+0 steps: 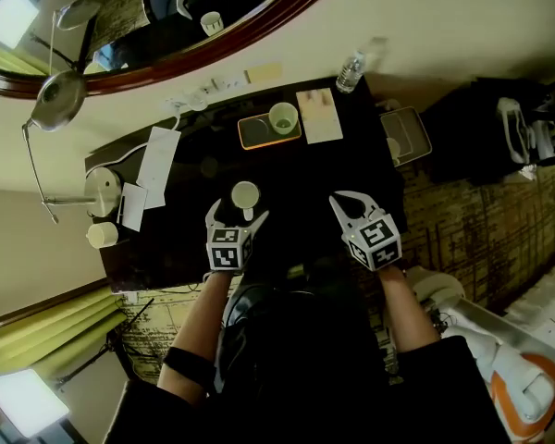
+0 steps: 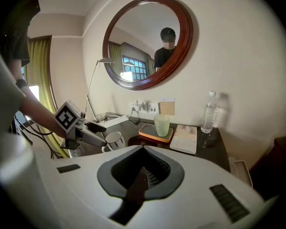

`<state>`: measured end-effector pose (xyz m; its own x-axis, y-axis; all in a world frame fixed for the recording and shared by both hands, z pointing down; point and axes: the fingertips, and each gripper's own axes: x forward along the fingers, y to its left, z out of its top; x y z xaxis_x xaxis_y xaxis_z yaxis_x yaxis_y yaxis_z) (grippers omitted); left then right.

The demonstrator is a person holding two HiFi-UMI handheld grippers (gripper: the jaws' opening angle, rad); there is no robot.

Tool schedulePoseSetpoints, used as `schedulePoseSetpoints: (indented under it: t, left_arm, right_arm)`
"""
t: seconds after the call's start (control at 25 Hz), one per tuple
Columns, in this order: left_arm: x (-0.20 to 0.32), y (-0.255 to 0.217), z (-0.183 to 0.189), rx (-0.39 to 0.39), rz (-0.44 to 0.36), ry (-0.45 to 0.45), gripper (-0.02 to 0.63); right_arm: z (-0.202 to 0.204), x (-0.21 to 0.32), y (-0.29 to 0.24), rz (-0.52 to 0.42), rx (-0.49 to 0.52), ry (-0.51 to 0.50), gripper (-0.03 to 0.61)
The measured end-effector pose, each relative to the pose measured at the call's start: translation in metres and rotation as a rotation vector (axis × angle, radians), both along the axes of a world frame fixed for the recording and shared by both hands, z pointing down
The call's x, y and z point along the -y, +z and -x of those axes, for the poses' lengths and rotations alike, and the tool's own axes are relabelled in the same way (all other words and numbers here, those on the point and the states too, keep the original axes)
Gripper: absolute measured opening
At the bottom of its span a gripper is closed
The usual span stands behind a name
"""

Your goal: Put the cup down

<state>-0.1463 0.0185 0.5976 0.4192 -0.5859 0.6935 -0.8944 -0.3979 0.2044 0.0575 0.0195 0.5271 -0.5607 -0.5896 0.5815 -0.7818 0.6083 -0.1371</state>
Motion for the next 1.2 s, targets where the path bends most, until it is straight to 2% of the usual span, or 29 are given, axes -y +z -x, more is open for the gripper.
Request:
schedulePoseSetpoints:
  t: [0.12,0.28,0.36,0.6,0.64,0.72,1.0,1.2]
  left_arm:
    - [0.013,0.022,-0.001,0.027,-0.014,-0.004,0.526]
    - [0.015,0.043,-0.002,0.070,0.033,-0.016,0.526]
    - [0.017,0.047,-0.004,0.069,0.041,-0.023,0.526]
    - [0.031,0.058,-0.005,0.084,-0.002,-0.022,0.518]
    - [0.032,0.059,-0.005,0.095,-0.010,-0.019,0.499]
    - [0.034,0.059,-0.006,0.113,-0.021,-0.013,0.409]
    - [0.037,0.056,-0.005,0.114,-0.054,0.011,0.397]
    - [0.056,0.045,-0.004,0.113,-0.079,0.035,0.396]
  right_arm:
    - [0.001,-0.002,0.011,0.033,0.002,-0.003,0.012]
    - [0.005,-0.005,0.024,0.064,0.007,-0.010,0.012]
    - [0.002,-0.006,0.036,0.061,-0.001,-0.011,0.012]
    - [0.008,-0.004,0.049,0.103,0.018,-0.024,0.012]
    - [0.006,-0.004,0.055,0.101,0.013,-0.023,0.012]
    - [0.003,-0.006,0.064,0.103,0.008,-0.018,0.012]
    - [0.013,-0.007,0.070,0.129,0.035,-0.013,0.012]
    - [0.030,0.002,0.069,0.138,0.064,-0.045,0.012]
